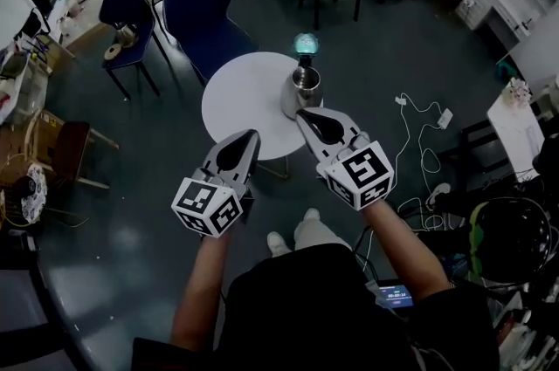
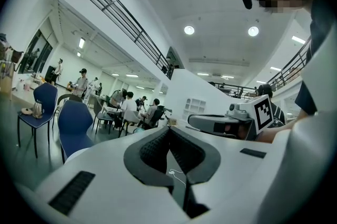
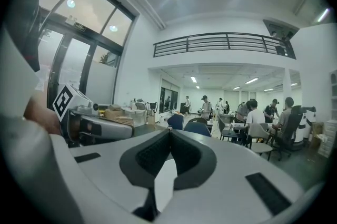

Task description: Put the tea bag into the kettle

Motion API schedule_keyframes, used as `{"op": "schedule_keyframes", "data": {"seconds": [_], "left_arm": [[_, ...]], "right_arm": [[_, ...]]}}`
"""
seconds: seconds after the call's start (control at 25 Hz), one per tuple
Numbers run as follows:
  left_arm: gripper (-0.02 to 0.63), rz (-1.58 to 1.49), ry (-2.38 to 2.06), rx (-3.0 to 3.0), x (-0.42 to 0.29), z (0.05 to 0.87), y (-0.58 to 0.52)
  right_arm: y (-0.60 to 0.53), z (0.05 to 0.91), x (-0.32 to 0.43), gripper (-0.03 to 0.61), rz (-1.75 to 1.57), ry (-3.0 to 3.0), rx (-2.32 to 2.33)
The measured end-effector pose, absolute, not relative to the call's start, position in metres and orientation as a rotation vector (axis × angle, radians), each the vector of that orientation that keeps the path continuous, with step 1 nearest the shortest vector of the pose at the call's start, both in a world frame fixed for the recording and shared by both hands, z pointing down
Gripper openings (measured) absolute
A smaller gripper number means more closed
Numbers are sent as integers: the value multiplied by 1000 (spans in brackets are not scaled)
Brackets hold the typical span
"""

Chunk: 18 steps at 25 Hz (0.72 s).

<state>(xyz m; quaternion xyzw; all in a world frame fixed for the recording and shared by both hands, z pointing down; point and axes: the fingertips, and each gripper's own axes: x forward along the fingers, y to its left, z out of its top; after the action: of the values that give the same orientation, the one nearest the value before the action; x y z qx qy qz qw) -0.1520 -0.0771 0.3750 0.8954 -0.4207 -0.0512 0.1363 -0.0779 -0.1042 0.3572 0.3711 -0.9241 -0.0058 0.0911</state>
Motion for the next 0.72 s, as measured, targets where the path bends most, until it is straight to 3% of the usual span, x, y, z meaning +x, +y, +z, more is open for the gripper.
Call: {"op": "schedule_keyframes", "data": {"seconds": [0.72], "left_arm": [[15, -125, -1220, 2597, -125, 378, -75]], "right_arm": [[-100, 368, -52, 18, 23, -2764, 1101]]}}
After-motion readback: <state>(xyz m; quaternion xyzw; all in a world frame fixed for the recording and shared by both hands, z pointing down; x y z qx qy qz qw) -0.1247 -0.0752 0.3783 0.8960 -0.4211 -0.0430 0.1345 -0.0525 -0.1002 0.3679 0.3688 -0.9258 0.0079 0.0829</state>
